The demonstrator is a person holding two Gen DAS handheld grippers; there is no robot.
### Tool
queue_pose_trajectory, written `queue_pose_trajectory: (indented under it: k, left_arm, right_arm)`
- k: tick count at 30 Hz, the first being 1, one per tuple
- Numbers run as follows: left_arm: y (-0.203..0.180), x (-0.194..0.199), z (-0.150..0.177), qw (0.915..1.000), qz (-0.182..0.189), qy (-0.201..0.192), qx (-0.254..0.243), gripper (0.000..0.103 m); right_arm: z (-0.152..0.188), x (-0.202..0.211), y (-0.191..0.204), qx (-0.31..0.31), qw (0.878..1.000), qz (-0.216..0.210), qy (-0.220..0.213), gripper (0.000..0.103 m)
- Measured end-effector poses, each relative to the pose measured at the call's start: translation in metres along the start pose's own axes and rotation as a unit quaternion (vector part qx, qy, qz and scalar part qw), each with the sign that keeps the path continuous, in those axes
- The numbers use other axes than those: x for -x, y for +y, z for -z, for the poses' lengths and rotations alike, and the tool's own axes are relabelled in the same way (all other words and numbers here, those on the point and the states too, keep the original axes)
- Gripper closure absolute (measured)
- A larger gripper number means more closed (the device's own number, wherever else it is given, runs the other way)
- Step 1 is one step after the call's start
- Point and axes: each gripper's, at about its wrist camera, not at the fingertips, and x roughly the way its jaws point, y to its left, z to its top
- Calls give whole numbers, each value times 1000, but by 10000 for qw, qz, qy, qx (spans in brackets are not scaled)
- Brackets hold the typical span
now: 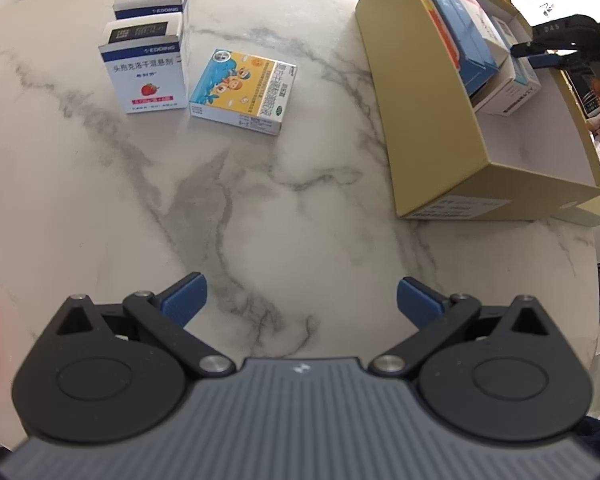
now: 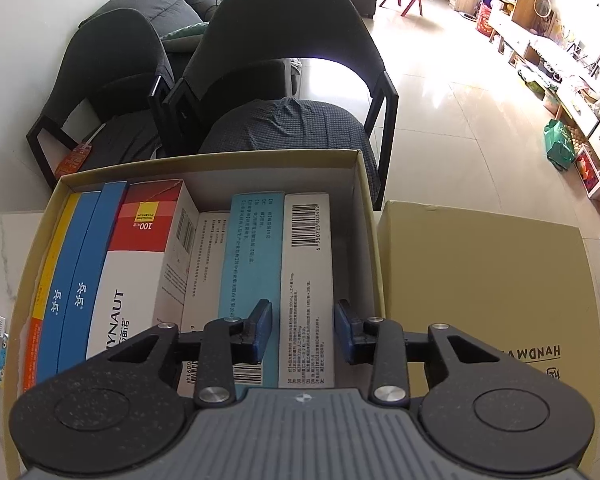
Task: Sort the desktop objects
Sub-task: 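Lower the white box into the shoe box and open the right tool, then withdraw the open right tool from the shoe box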
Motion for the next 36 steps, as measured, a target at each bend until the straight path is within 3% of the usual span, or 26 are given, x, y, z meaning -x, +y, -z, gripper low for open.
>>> queue_pose_trajectory:
  k: [10, 15, 19, 22, 31, 36]
  left_arm:
    - [0, -2, 2, 10000, 40, -14, 10, 0]
    - [2, -3, 0, 10000, 38, -36, 7, 0]
    - [5, -3, -2, 10000, 18, -62, 1, 0]
    - [11, -1, -6, 9999, -2, -130, 16, 0]
    - [34, 6, -8, 9994, -113, -267, 199, 0]
    - [47, 10, 0, 9990, -136, -280, 313, 0]
  right_arm:
    - [10, 23, 1, -265, 9995, -115, -117, 62]
    - [18, 49, 14, -481, 9978, -372, -249, 59]
    - [21, 84, 48, -67, 9953, -780, -570, 44]
    - [20, 103, 74, 219, 9912, -1082, -727, 41]
    - [35, 117, 133, 867, 9797, -1662, -710, 24]
    - [47, 118, 176, 1449, 9690, -1891, -657, 23]
